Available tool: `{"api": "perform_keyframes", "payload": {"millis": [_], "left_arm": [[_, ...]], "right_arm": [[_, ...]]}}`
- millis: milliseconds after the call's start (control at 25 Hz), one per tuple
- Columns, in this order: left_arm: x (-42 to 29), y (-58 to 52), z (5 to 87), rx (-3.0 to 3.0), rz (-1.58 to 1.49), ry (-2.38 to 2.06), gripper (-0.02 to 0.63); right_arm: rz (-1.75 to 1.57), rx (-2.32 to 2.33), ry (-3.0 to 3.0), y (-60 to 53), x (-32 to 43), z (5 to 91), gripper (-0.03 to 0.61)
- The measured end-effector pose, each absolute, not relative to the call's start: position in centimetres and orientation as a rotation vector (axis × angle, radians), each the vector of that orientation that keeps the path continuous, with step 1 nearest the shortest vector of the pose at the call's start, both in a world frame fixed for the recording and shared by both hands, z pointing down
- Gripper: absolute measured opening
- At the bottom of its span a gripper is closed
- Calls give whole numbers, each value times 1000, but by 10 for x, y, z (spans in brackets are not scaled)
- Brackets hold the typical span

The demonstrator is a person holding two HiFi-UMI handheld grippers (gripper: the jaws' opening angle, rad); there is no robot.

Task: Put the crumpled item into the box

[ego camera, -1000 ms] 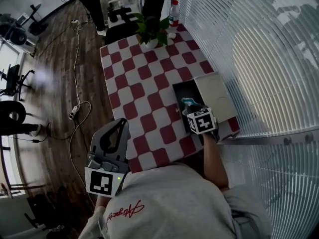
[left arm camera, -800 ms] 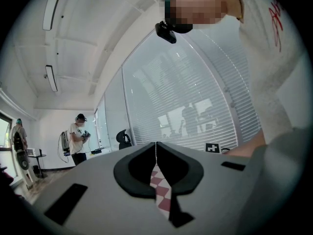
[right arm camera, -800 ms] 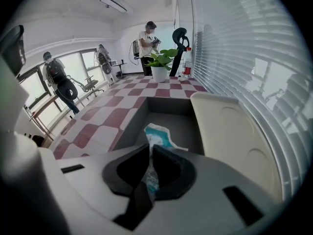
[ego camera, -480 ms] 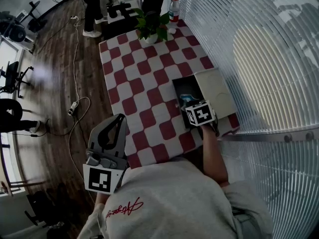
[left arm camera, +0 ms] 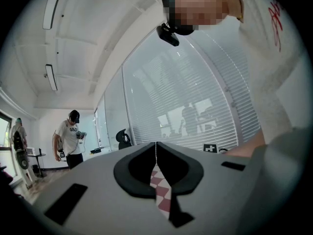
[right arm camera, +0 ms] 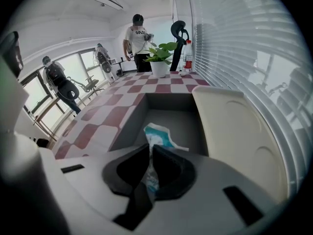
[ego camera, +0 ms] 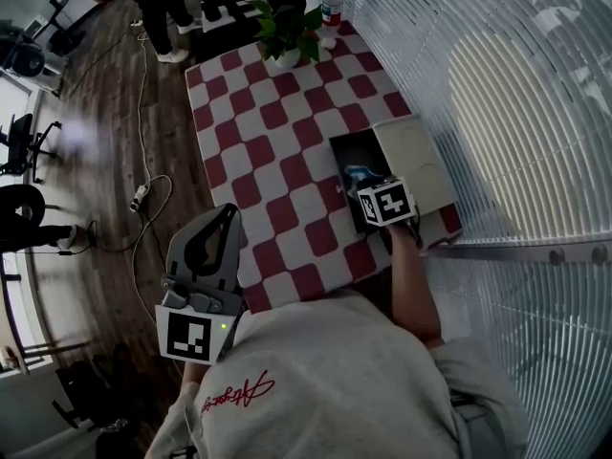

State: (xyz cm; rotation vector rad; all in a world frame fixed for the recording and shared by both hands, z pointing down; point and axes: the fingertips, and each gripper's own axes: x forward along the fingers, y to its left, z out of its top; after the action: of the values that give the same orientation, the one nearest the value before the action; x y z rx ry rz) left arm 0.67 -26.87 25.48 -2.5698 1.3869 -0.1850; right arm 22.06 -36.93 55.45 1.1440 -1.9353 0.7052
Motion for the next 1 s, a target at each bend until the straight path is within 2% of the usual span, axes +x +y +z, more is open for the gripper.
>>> {"api": "perform_keyframes", "payload": {"millis": [1000], "left_arm": [[10, -260, 257, -2597, -179, 1349, 18]], "right_arm": [[605, 1171, -2005, -369, 217, 543, 61]]}}
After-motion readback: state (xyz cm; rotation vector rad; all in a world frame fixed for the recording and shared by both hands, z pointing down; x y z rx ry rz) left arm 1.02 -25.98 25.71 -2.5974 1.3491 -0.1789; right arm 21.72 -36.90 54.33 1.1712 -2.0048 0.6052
